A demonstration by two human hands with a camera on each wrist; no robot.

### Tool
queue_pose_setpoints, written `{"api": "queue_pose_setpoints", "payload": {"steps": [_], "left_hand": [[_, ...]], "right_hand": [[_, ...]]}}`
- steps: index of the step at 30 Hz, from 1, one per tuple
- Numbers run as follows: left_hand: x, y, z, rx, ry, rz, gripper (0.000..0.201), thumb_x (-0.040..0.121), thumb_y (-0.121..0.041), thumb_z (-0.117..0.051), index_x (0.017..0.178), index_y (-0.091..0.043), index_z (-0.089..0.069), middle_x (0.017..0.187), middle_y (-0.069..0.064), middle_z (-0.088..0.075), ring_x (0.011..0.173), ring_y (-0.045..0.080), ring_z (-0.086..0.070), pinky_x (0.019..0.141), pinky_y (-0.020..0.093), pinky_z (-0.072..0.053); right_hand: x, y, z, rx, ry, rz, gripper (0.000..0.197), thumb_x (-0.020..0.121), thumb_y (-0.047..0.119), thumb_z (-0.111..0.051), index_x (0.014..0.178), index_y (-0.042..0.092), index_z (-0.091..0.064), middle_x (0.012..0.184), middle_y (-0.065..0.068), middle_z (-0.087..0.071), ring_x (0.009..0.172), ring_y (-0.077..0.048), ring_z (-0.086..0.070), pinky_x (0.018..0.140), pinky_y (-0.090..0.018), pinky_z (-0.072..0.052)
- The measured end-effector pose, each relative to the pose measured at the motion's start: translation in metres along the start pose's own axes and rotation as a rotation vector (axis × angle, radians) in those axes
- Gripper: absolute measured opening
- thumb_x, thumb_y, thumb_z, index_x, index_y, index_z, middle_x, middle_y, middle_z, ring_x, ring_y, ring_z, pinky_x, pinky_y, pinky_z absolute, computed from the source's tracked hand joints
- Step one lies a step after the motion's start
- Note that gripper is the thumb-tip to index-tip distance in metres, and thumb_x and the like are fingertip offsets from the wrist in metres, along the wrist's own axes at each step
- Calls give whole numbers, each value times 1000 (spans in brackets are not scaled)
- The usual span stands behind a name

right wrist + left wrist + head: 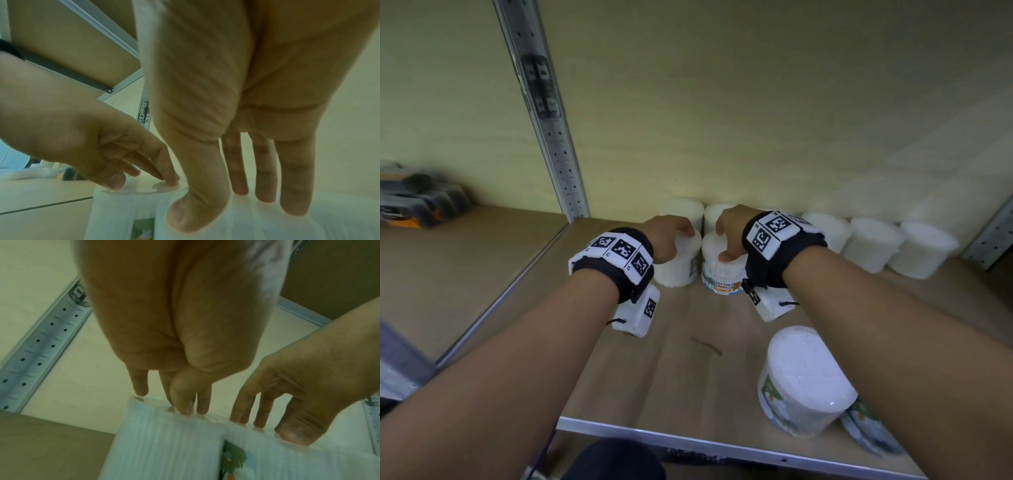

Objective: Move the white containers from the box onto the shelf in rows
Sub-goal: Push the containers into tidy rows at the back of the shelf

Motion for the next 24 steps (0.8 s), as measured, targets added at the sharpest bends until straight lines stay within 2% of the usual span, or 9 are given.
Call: {"api": "queue_pose_setpoints", "payload": {"steps": [3, 4, 5, 7, 9, 13, 18, 20, 24], "left_hand": [[1, 0, 4, -12, -46, -19, 47, 91, 0, -46, 135, -17, -47, 146, 8, -37, 132, 26, -39, 103, 32, -36], [2, 0, 4, -15, -95, -16, 41, 93, -8, -50, 134, -15, -48, 143, 10, -39, 131, 27, -40, 105, 33, -35], [4, 0, 4, -14, -147, -5, 39, 93, -17, -53, 132, -14, -48, 139, 11, -41, 128, 28, -41, 105, 35, -36], [6, -1, 0, -6, -212, 46, 43, 92, -31, -55, 130, -12, -49, 134, 13, -42, 124, 30, -43, 104, 39, -39], [6, -4, -5, 42, -209, 100, 49, 91, -39, -55, 130, -10, -49, 132, 13, -42, 123, 30, -42, 102, 41, -40], [8, -7, -12, 155, -166, 131, 55, 91, -43, -52, 132, -8, -45, 134, 15, -40, 126, 32, -38, 103, 42, -39], [9, -9, -7, 153, -117, 100, 52, 93, -39, -51, 135, -8, -42, 137, 14, -39, 128, 32, -38, 103, 39, -37], [8, -7, -5, 132, -102, 76, 52, 93, -36, -53, 136, -9, -41, 139, 13, -38, 128, 31, -38, 103, 37, -35], [8, -3, -3, 85, -51, 38, 50, 93, -29, -56, 137, -12, -41, 143, 10, -37, 130, 28, -39, 106, 36, -34]], "right_hand": [[19, 3, -10, -19, 9, -10, 113, 52, 72, -71, 142, 12, -40, 138, -12, -49, 125, -36, -49, 107, -45, -41], [28, 0, -12, -13, -2, -11, 109, 54, 71, -72, 140, 12, -42, 136, -12, -51, 124, -36, -50, 106, -48, -42], [25, -1, -12, -2, -1, -17, 94, 66, 63, -71, 138, 10, -45, 135, -11, -52, 125, -34, -50, 107, -45, -41], [18, -3, -12, 30, 62, -22, 63, 91, 42, -57, 138, 2, -45, 139, -15, -51, 131, -28, -47, 110, -32, -33], [22, -5, -16, 30, 115, -22, 53, 100, 30, -45, 140, -3, -40, 145, -18, -45, 137, -24, -40, 109, -26, -26], [31, -5, -22, 65, 45, 14, 60, 94, 38, -55, 141, 3, -40, 143, -14, -45, 134, -28, -41, 112, -41, -31], [35, -5, -30, -20, -47, 36, 51, 95, 37, -53, 135, 5, -48, 133, -12, -54, 123, -30, -52, 105, -46, -41], [37, -4, -29, -13, -81, 33, 61, 89, 46, -58, 135, 9, -48, 131, -10, -54, 119, -31, -54, 102, -46, -44], [31, -3, -29, -11, -78, 18, 37, 95, 19, -54, 129, 4, -52, 128, -12, -57, 118, -28, -53, 101, -48, -45]]}}
Point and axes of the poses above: each hand's wrist, its own x-axis towards the middle knuckle, its own z-axis out of the back of the hand, y = z × x, the point moved 1 cm from there along x, towards the middle knuckle
